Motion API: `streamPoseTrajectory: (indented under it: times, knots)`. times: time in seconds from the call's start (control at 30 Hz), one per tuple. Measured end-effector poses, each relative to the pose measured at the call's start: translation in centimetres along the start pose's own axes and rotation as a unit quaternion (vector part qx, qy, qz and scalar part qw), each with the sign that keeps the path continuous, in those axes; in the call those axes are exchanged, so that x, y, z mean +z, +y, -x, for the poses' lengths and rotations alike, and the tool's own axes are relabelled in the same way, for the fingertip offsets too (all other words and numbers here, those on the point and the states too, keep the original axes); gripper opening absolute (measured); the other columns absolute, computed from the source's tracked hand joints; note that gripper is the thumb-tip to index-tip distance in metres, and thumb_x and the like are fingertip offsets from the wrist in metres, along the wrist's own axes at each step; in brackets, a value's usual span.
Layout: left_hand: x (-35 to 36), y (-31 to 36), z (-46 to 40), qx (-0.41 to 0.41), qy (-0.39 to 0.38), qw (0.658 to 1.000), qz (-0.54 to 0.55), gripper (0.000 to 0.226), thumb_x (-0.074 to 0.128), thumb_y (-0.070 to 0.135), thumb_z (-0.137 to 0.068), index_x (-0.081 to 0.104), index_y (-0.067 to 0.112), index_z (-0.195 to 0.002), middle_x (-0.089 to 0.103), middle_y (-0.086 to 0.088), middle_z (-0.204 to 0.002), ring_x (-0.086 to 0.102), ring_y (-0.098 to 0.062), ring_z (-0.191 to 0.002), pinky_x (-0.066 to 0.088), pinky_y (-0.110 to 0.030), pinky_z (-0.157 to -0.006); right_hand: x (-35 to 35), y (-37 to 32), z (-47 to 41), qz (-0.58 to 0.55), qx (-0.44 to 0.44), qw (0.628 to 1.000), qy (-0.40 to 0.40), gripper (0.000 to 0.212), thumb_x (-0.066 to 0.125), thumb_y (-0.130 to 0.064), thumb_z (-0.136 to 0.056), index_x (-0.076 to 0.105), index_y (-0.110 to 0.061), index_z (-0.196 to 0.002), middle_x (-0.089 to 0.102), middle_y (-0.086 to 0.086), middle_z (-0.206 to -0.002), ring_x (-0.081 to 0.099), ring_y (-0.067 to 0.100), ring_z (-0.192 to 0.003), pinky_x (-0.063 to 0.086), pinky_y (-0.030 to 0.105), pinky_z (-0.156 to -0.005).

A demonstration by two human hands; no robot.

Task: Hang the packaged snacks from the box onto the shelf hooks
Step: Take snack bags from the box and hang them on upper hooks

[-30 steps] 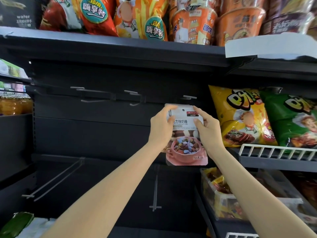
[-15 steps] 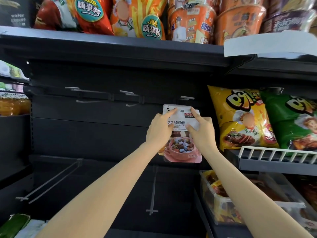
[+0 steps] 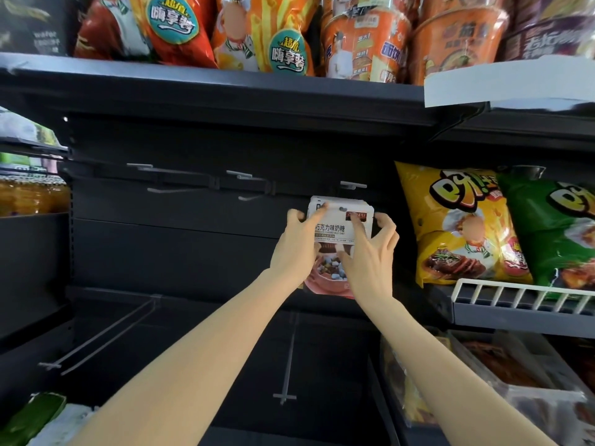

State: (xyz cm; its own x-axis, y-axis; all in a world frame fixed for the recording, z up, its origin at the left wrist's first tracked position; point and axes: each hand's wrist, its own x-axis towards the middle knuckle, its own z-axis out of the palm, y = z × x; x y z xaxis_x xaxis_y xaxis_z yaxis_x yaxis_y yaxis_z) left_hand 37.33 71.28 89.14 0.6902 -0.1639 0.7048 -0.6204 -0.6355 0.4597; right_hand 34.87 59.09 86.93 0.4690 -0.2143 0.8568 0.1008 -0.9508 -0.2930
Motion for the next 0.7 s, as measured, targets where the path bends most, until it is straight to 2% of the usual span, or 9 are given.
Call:
streamPoseTrajectory:
  times: [0.1, 0.2, 0.3, 0.47, 0.7]
  knots:
    - [-1.0, -0.3, 1.0, 0.04, 0.04, 0.998, -0.031, 0.051, 0.055, 0.011, -0.092, 0.04, 0.023, -0.139, 0.039, -0.003, -0.128, 0.055, -0.014, -0.096, 0.053, -0.031, -0.077, -0.7, -1.0, 0.9, -0.089, -0.014, 0.996, -0.018, 0.045, 0.063, -0.012, -0.088, 0.05, -0.016, -0.13, 0.035, 0.008, -0.136, 0.037, 0.019, -0.124, 0.047, 0.024, -0.085]
    - [-3.1, -1.5, 2.9, 0.063, 0.07, 0.994, -0.05, 0.036, 0.056, 0.022, -0.093, 0.049, 0.019, -0.128, 0.049, -0.003, -0.117, 0.058, -0.014, -0.096, 0.053, -0.033, -0.079, -0.9, -2.7, 1.7, -0.179, -0.032, 0.98, -0.077, 0.029, 0.054, -0.013, -0.093, 0.051, -0.015, -0.122, 0.051, 0.003, -0.12, 0.055, 0.012, -0.104, 0.051, 0.022, -0.078]
    - [-6.2, -4.1, 5.7, 0.049, 0.098, 0.99, -0.091, 0.027, 0.057, 0.023, -0.092, 0.056, 0.016, -0.118, 0.057, 0.0, -0.104, 0.059, -0.012, -0.092, 0.053, -0.035, -0.078, -0.5, -5.7, 3.2, -0.249, -0.065, 0.96, -0.114, 0.021, 0.052, -0.009, -0.093, 0.058, -0.015, -0.112, 0.058, -0.001, -0.104, 0.055, 0.006, -0.088, 0.046, 0.017, -0.076]
    - [-13.6, -10.4, 11.7, -0.045, 0.113, 0.986, -0.118, 0.01, 0.058, 0.017, -0.09, 0.063, 0.014, -0.098, 0.064, 0.003, -0.084, 0.061, -0.012, -0.076, 0.053, -0.036, -0.073, 2.6, -14.3, 7.2, -0.317, -0.102, 0.919, -0.211, 0.017, 0.051, -0.012, -0.095, 0.063, -0.019, -0.104, 0.061, -0.005, -0.097, 0.055, 0.003, -0.082, 0.041, 0.006, -0.068]
    - [-26.5, -23.0, 21.2, -0.219, 0.147, 0.954, -0.145, 0.007, 0.058, 0.019, -0.088, 0.065, 0.018, -0.09, 0.064, 0.005, -0.077, 0.06, -0.016, -0.075, 0.052, -0.033, -0.075, 9.7, -32.5, 16.4, -0.389, -0.139, 0.839, -0.353, 0.02, 0.049, -0.013, -0.094, 0.064, -0.019, -0.104, 0.062, -0.004, -0.1, 0.054, 0.005, -0.086, 0.038, 0.011, -0.07]
